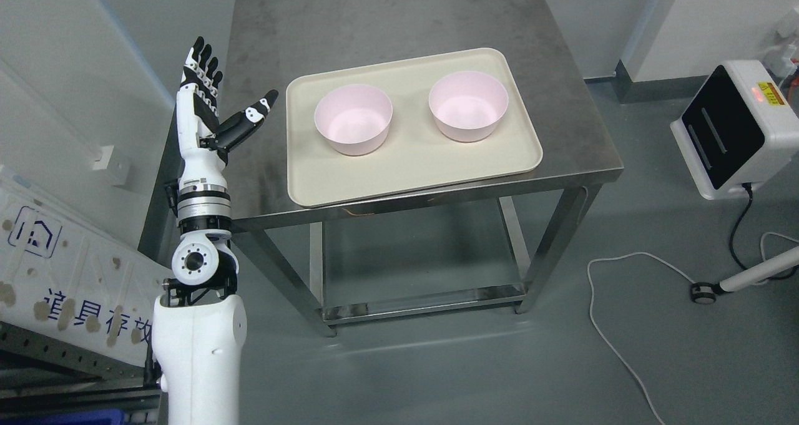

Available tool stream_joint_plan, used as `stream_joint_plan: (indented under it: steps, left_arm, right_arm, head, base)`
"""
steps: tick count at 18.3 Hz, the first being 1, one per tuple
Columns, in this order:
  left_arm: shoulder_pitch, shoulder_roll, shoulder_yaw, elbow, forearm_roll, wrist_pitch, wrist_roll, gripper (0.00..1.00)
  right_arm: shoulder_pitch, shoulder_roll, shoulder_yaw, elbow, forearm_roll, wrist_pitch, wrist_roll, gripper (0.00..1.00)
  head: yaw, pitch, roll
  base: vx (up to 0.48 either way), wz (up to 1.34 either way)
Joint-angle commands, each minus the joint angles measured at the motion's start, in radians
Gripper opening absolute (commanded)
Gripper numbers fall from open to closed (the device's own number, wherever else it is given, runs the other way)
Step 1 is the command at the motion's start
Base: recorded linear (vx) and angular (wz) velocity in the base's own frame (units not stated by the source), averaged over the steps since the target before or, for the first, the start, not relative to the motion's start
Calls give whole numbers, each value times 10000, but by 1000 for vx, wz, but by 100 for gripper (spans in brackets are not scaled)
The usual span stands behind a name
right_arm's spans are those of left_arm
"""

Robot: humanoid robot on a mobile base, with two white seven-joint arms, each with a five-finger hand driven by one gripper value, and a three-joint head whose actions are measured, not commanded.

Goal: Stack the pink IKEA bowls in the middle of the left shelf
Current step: 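Reach the left hand toward the pink bowl nearer the left arm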

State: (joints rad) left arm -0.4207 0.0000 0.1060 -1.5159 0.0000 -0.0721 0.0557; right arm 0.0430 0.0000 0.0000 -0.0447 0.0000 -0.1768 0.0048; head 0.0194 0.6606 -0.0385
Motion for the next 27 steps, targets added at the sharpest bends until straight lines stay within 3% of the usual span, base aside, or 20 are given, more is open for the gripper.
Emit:
stream_joint_plan:
  steps: [1,5,9,13,20,24,27]
  left_arm:
    - [-88,175,-201,19,-261,0,11,100]
    - [-531,213,-399,277,-261,0,-354,100]
    - [-2246,1685,-798,1825,-398,1176,-3985,99]
    - [-3691,2790,-2008,3192,-1792,1840,-5387,98]
    - [-4123,2716,-3084,3945,-2607,1917,-6461,87]
    - [-4368,2501,-3744,4374,-2731,2040,-6493,85]
    - [-4751,2270,-4142,4942,-2822,2040,-6493,78]
  right_arm:
    - [-1,-175,-107,2,77,4,-2,100]
    - [-1,-175,-107,2,77,4,-2,100]
    - [-1,-175,-107,2,77,4,-2,100]
    - [-1,-175,-107,2,77,4,-2,100]
    - [-1,-175,-107,2,77,4,-2,100]
    - [-1,-175,-107,2,77,4,-2,100]
    - [-1,-175,-107,-14,77,4,-2,100]
  head:
    - [0,0,0]
    - [0,0,0]
    - [0,0,0]
    - [0,0,0]
    - [0,0,0]
    - [0,0,0]
    - [0,0,0]
  base:
    - [0,0]
    - [0,0]
    - [0,0]
    - [0,0]
    - [0,0]
    - [0,0]
    - [0,0]
